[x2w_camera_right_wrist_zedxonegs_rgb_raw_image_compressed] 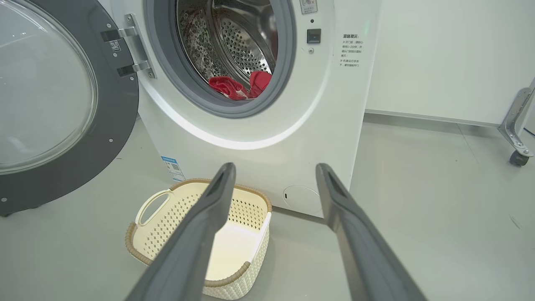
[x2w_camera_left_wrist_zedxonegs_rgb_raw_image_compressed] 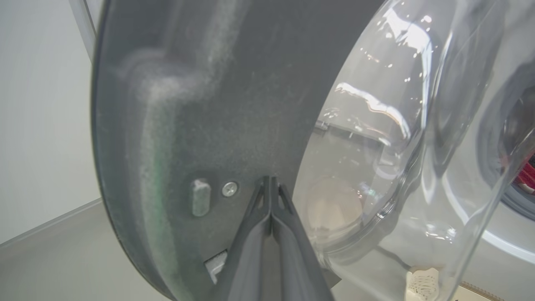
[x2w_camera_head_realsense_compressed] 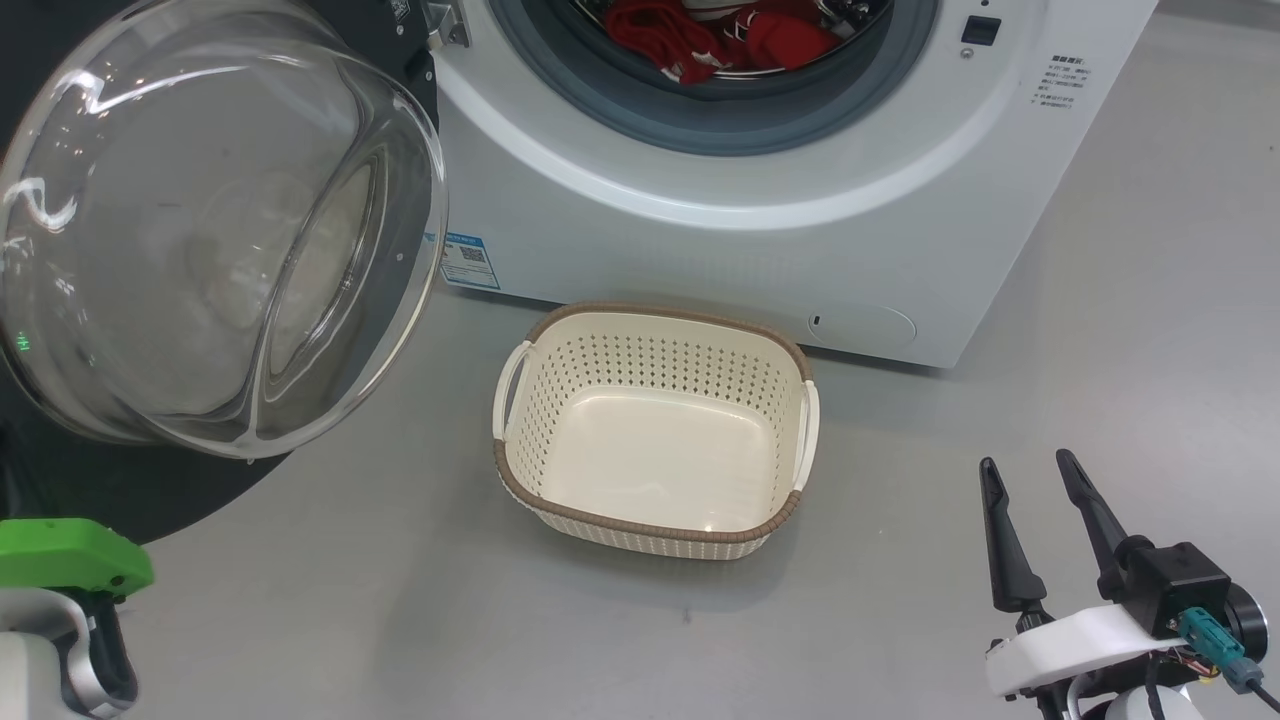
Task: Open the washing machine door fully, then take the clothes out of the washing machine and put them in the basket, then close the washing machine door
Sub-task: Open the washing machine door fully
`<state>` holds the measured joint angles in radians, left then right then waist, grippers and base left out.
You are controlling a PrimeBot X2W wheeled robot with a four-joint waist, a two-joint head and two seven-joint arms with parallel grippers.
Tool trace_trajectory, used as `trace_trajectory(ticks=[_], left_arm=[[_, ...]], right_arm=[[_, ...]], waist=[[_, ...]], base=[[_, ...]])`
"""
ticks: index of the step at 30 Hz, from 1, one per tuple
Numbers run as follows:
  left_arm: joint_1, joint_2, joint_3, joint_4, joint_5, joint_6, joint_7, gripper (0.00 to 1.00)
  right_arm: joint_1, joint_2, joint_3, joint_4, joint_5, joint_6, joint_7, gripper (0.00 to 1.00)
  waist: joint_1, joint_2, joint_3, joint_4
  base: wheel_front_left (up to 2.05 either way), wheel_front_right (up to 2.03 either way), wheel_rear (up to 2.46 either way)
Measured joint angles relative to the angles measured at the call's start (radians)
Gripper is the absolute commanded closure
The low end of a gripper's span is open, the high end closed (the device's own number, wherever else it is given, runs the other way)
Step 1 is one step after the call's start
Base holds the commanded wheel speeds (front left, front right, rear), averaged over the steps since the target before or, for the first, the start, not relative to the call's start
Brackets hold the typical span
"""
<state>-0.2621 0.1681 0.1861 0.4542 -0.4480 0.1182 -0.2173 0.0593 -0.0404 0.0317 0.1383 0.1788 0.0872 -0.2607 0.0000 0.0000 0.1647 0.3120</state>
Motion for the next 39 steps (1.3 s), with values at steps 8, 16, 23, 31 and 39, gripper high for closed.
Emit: trace_trajectory(ticks=[8, 16, 23, 31, 39], left_arm=[[-0.008, -0.012, -0.013, 0.021, 0.001, 0.000, -0.014, 1.00], [-0.005, -0.054, -0.026, 0.011, 0.010, 0.000, -0.023, 1.00], [0.051, -0.066, -0.054, -0.014, 0.052, -0.001, -0.032, 1.00], [0.137, -0.097, -0.101, -0.053, 0.077, -0.017, -0.032, 1.00], [0.211, -0.113, -0.197, -0.132, 0.130, -0.065, -0.032, 1.00]], right_arm=[[-0.009, 0.000, -0.002, 0.001, -0.005, 0.004, 0.000, 0.00], [-0.012, 0.000, -0.001, 0.006, -0.006, 0.008, 0.000, 0.00], [-0.012, 0.000, 0.012, 0.020, -0.006, 0.009, 0.000, 0.00], [-0.009, 0.000, 0.011, 0.024, -0.005, 0.009, 0.000, 0.00], [0.000, 0.000, 0.020, 0.029, 0.000, 0.009, 0.000, 0.00]], waist=[[0.0000, 0.0000, 0.006, -0.005], [0.0000, 0.0000, 0.000, -0.007], [0.0000, 0.0000, -0.022, -0.014], [0.0000, 0.0000, -0.043, -0.020], [0.0000, 0.0000, -0.063, -0.025]], base=[[0.00, 0.00, 0.00], [0.00, 0.00, 0.00], [0.00, 0.00, 0.00], [0.00, 0.00, 0.00], [0.00, 0.00, 0.00]])
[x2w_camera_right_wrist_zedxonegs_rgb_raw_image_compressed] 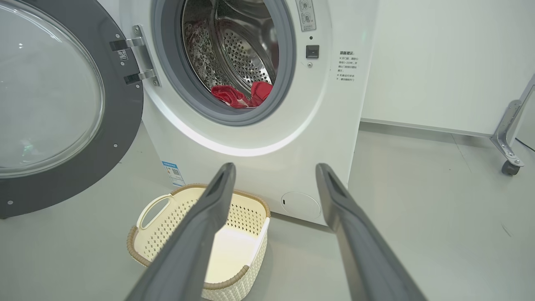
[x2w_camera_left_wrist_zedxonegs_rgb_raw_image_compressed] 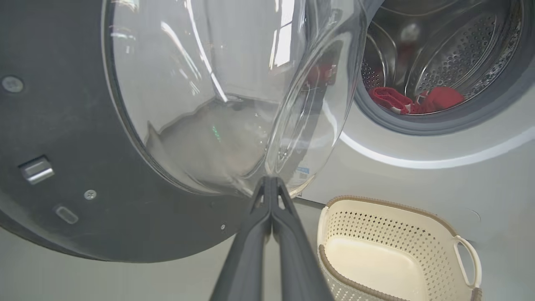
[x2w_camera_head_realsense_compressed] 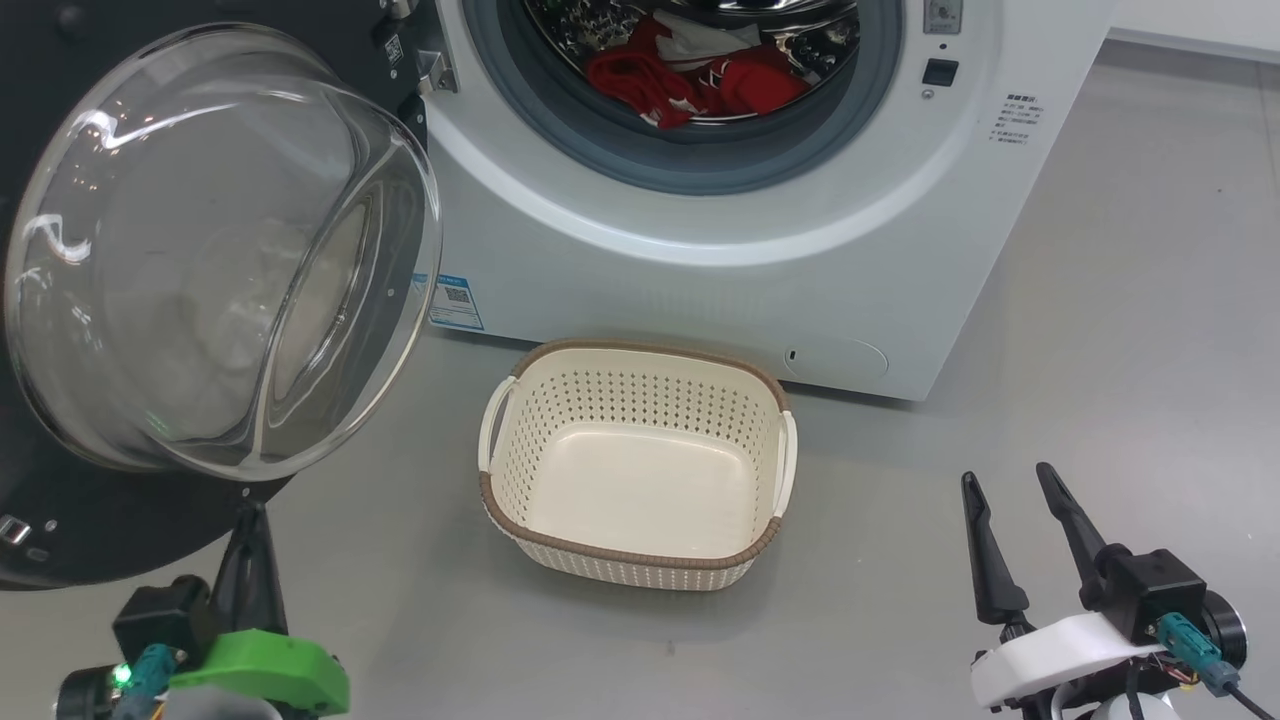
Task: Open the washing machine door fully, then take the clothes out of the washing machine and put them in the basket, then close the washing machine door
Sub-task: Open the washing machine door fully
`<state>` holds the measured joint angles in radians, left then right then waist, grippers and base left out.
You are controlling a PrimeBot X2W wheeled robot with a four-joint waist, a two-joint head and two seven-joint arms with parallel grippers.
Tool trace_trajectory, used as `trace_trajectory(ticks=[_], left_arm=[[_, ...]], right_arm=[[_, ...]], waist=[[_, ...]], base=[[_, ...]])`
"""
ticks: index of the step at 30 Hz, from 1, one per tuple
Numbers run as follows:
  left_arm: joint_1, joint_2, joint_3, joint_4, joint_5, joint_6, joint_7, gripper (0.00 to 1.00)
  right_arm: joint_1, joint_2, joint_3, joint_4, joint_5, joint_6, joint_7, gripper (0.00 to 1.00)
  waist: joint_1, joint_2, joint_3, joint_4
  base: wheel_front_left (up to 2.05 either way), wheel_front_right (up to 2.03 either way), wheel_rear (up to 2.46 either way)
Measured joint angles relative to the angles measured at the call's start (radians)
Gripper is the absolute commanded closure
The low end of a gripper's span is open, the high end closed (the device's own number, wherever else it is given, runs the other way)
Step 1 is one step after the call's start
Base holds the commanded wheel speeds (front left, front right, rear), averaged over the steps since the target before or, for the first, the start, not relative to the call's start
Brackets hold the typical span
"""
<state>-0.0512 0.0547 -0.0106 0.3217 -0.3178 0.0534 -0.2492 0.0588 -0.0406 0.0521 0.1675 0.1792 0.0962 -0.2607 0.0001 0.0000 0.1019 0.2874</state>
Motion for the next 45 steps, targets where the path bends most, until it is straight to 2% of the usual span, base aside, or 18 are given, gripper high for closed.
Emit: trace_trajectory(ticks=[5, 9, 10, 12, 13, 14, 16, 28, 34, 45], left_arm=[[0.026, -0.005, -0.070, -0.036, 0.005, -0.039, 0.000, 1.00], [0.034, -0.006, -0.101, -0.059, 0.014, -0.051, 0.000, 1.00], [0.035, -0.006, -0.106, -0.066, 0.018, -0.051, 0.000, 0.96], [0.036, -0.006, -0.118, -0.067, 0.020, -0.056, 0.000, 0.96], [0.036, -0.007, -0.123, -0.069, 0.021, -0.058, 0.000, 0.86], [0.036, -0.007, -0.125, -0.074, 0.022, -0.059, 0.000, 0.62], [0.036, -0.007, -0.128, -0.077, 0.025, -0.059, 0.000, 0.01], [0.036, -0.007, -0.125, -0.107, 0.032, -0.044, 0.000, 0.00], [0.037, -0.007, -0.130, -0.121, 0.032, -0.040, 0.000, 0.00], [0.037, -0.007, -0.151, -0.125, 0.032, -0.039, 0.000, 0.00]], right_arm=[[0.002, 0.000, 0.026, 0.000, 0.005, 0.004, 0.000, 0.00], [0.002, 0.000, 0.038, 0.000, 0.005, 0.004, 0.000, 0.00], [0.002, 0.000, 0.040, 0.000, 0.005, 0.005, 0.000, 0.00], [0.002, 0.000, 0.046, 0.000, 0.007, 0.004, 0.000, 0.00], [0.002, 0.000, 0.048, 0.000, 0.010, 0.004, 0.000, 0.00], [0.002, 0.000, 0.049, 0.000, 0.013, 0.004, 0.000, 0.00], [0.002, 0.000, 0.050, -0.002, 0.014, -0.001, 0.000, 0.00], [0.003, 0.000, 0.064, -0.022, 0.023, -0.013, 0.000, 0.00], [0.008, 0.000, 0.056, -0.035, 0.034, -0.037, 0.000, 0.00], [0.022, 0.000, 0.040, -0.046, 0.049, -0.064, 0.000, 0.00]], waist=[[0.0000, 0.0000, -0.003, -0.019], [0.0000, 0.0000, -0.006, -0.044], [0.0000, 0.0000, -0.006, -0.051], [0.0000, 0.0000, -0.008, -0.066], [0.0000, 0.0000, -0.009, -0.074], [0.0000, 0.0000, -0.010, -0.082], [0.0000, 0.0000, -0.011, -0.098], [-0.0001, 0.0000, -0.010, -0.198], [-0.0001, 0.0000, -0.006, -0.240], [-0.0001, 0.0000, -0.002, -0.274]], base=[[0.00, 0.00, 0.00], [0.00, 0.00, 0.00], [0.00, 0.00, 0.00], [0.00, 0.00, 0.00], [0.00, 0.00, 0.00], [0.00, 0.00, 0.00], [0.00, 0.00, 0.00], [0.00, 0.00, 0.00], [0.00, 0.00, 0.00], [0.00, 0.00, 0.00]])
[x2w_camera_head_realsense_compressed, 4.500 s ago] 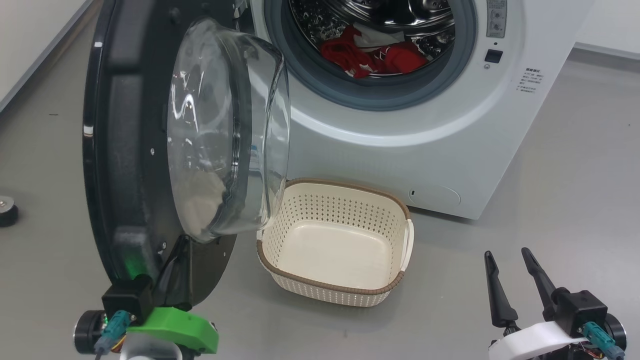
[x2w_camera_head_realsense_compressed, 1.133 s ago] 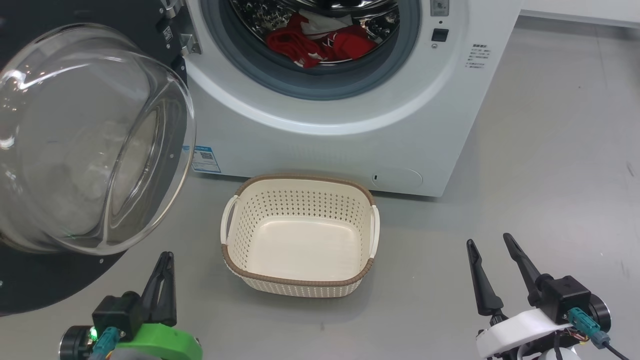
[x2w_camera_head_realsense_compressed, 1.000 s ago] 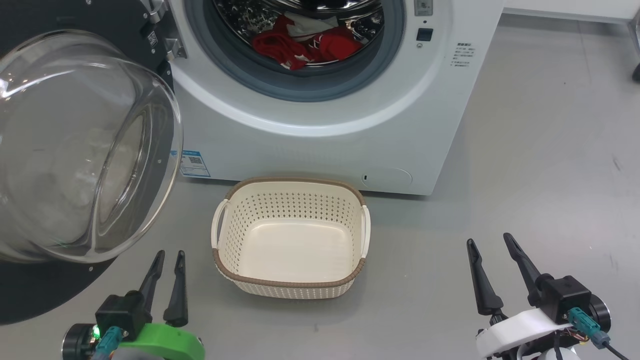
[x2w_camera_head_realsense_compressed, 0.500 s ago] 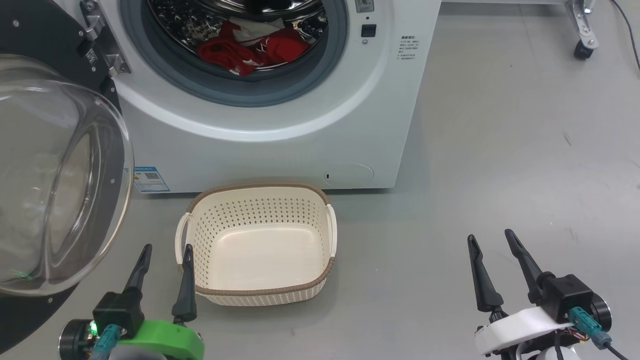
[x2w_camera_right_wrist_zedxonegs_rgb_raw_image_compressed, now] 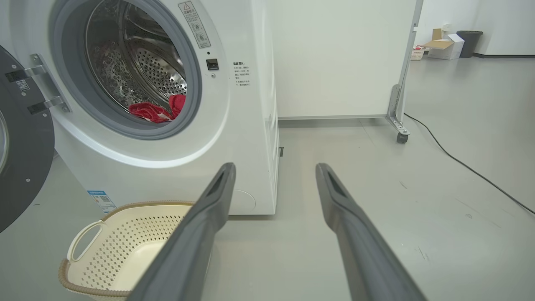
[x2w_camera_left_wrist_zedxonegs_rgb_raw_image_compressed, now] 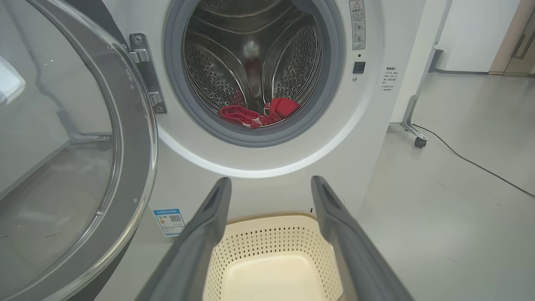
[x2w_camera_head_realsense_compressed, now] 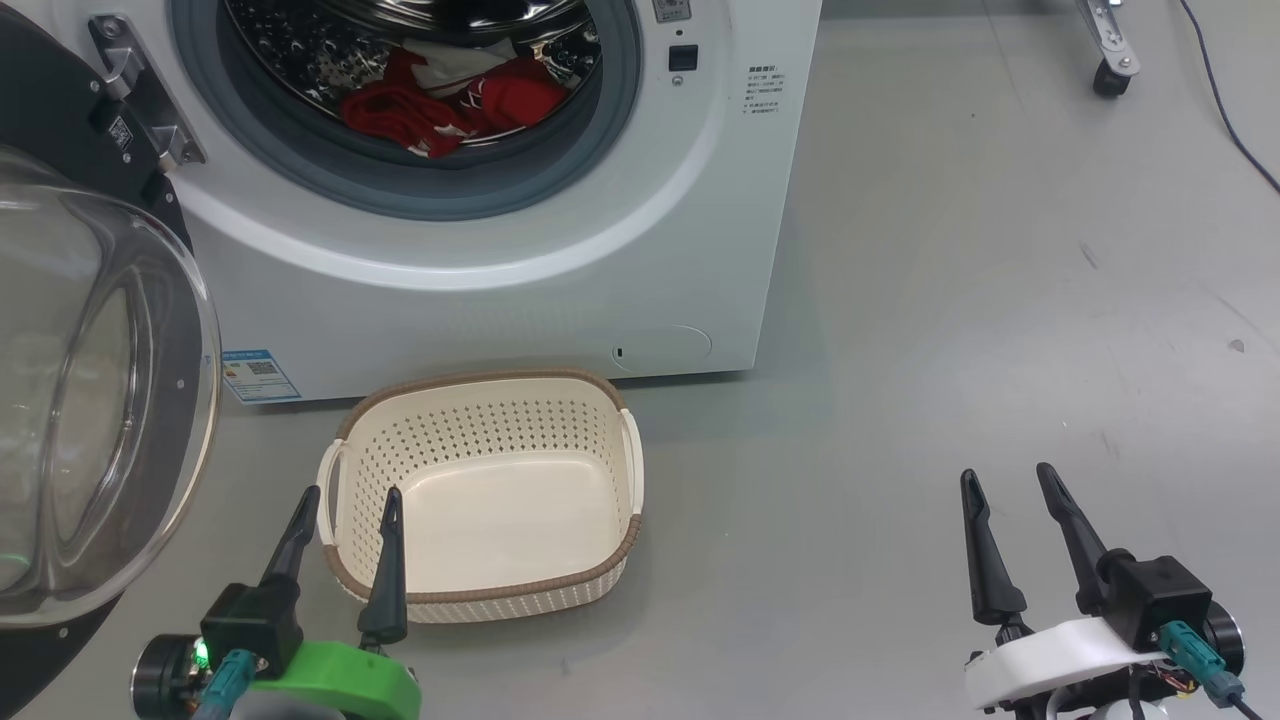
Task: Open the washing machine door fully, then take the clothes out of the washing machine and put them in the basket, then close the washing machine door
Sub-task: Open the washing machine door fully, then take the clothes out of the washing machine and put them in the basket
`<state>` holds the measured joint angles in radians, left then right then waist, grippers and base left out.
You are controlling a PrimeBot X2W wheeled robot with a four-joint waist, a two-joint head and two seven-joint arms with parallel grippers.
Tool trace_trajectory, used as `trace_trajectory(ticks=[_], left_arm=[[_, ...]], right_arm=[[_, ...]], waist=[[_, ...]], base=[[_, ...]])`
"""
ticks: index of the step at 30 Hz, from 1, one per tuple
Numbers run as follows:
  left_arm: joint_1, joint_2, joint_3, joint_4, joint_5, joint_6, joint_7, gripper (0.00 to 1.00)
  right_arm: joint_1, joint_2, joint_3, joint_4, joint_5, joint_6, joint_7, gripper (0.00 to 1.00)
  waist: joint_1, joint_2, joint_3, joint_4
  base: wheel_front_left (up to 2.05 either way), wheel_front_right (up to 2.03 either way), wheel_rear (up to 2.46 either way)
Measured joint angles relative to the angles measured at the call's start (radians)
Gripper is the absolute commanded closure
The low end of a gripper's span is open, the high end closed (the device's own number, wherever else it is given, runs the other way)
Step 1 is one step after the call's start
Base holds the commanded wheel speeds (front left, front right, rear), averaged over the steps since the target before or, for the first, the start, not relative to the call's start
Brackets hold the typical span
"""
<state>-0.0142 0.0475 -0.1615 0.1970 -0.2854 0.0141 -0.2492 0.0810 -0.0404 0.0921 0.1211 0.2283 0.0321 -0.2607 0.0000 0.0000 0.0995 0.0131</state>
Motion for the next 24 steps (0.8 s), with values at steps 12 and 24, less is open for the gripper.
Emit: trace_trajectory(ticks=[12, 24], left_arm=[[0.016, 0.000, -0.015, 0.000, 0.000, 0.008, 0.000, 0.00], [0.026, 0.000, -0.030, -0.001, 0.000, 0.016, 0.001, 0.00]], right_arm=[[0.009, 0.000, -0.012, -0.002, 0.001, -0.008, 0.000, 0.00], [0.011, 0.000, -0.012, -0.002, 0.001, -0.008, 0.000, 0.00]], waist=[[0.0000, 0.0000, -0.007, 0.002], [0.0000, 0.0000, -0.020, 0.012]], base=[[0.00, 0.00, 0.00], [0.00, 0.00, 0.00]])
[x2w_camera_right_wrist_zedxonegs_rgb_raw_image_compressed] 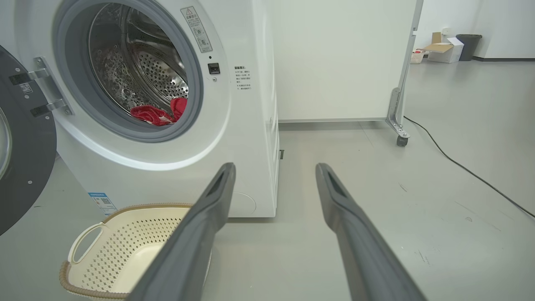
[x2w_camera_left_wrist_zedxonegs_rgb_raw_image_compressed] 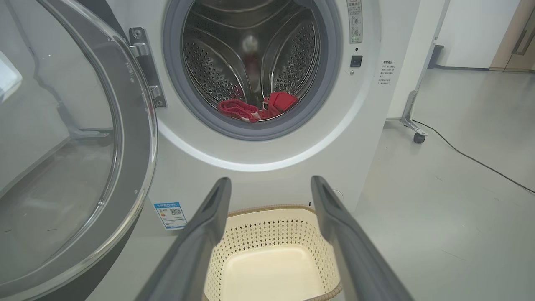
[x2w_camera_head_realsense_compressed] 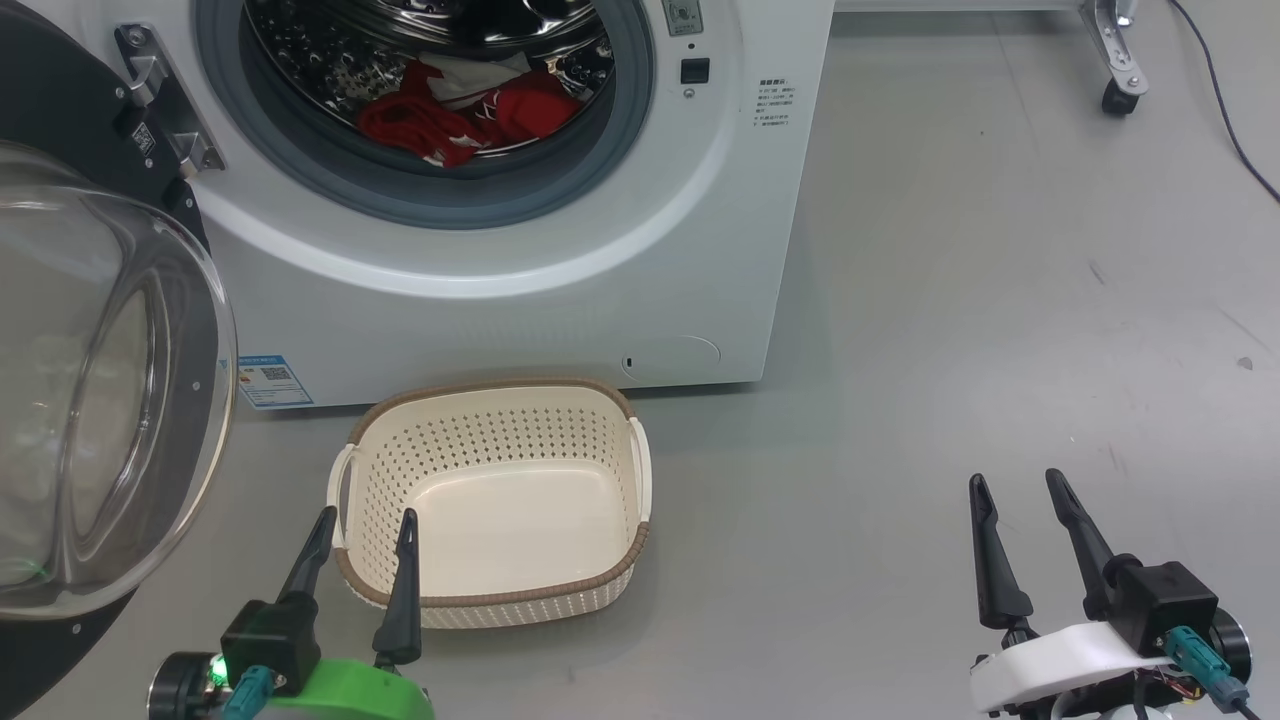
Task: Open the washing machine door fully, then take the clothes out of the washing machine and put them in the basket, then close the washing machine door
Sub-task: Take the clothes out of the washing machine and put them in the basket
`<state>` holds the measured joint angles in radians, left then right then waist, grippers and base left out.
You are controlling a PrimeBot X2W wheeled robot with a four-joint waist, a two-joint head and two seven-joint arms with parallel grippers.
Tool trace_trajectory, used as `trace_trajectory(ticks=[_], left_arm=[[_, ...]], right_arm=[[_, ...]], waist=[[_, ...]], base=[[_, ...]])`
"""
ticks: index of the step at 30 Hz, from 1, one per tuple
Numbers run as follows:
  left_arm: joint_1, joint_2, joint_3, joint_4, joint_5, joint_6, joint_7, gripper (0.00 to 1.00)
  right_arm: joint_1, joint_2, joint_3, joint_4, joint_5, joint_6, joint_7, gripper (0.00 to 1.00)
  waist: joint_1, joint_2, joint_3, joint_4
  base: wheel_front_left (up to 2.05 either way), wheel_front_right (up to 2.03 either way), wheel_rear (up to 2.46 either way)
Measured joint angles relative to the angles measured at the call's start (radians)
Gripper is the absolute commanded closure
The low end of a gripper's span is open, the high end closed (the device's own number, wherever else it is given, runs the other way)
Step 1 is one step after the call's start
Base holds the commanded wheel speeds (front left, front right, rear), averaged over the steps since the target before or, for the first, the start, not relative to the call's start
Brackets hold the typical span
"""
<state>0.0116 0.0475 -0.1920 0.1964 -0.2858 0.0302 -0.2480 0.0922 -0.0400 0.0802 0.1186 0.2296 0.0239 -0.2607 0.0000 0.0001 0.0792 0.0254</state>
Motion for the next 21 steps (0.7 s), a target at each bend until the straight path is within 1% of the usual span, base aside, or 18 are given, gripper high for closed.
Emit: trace_trajectory(ticks=[15, 21], left_arm=[[0.009, 0.000, -0.008, -0.012, -0.002, 0.002, 0.000, 0.00], [0.009, 0.000, -0.010, -0.017, -0.002, 0.009, 0.000, 0.00]], right_arm=[[0.005, 0.000, 0.003, -0.003, 0.000, 0.000, 0.000, 0.00], [0.005, 0.000, 0.005, -0.004, 0.000, 0.000, 0.000, 0.00]], waist=[[0.0000, 0.0000, 0.001, 0.002], [0.0000, 0.0000, 0.006, 0.001]], base=[[0.00, 0.00, 0.00], [0.10, -0.11, 0.01]])
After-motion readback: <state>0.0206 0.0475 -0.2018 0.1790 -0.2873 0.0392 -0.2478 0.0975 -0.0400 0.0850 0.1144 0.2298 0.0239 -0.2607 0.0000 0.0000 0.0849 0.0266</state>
